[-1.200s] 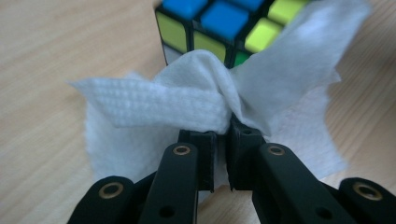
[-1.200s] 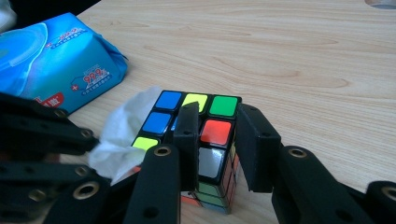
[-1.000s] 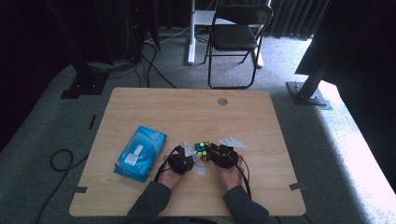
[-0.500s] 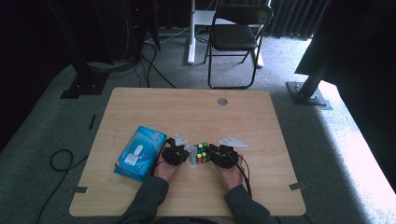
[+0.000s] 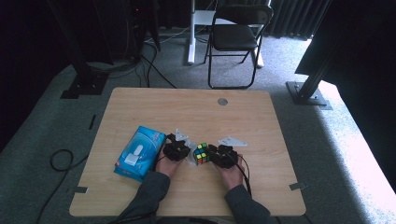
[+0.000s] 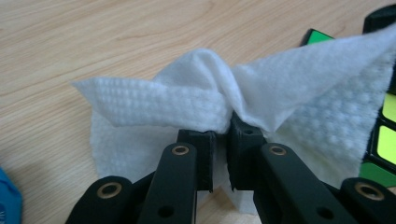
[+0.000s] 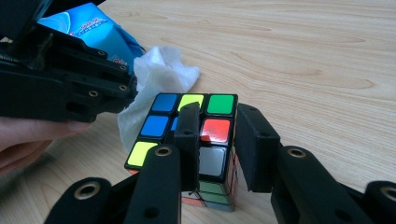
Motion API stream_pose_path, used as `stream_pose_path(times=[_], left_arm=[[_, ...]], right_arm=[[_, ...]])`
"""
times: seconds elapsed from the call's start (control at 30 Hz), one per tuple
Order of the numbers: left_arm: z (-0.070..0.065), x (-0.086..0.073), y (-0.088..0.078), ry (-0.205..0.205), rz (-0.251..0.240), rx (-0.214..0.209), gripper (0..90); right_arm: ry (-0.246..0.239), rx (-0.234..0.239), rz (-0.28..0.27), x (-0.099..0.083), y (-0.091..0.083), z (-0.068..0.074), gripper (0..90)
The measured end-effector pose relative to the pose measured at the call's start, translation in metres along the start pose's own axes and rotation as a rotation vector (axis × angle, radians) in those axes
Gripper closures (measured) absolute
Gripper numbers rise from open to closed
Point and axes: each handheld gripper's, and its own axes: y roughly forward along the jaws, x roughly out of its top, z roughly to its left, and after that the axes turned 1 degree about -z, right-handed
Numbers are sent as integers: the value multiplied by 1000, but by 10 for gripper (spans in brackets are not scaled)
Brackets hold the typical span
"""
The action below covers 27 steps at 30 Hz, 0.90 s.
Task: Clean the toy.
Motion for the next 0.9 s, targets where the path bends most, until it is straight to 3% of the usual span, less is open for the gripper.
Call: stream_pose_path(times=[0.37, 0.63, 0.9], left_arm=[[-4, -1, -4, 19, 23, -15, 829], [-15, -4, -7, 54, 32, -38, 827], [-22, -10, -6, 57, 31, -61, 817]], right_arm=[[0, -9, 9, 2, 0, -1, 715], [-12, -72, 11, 5, -1, -2, 676], [29, -93, 29, 6, -4, -5, 613]])
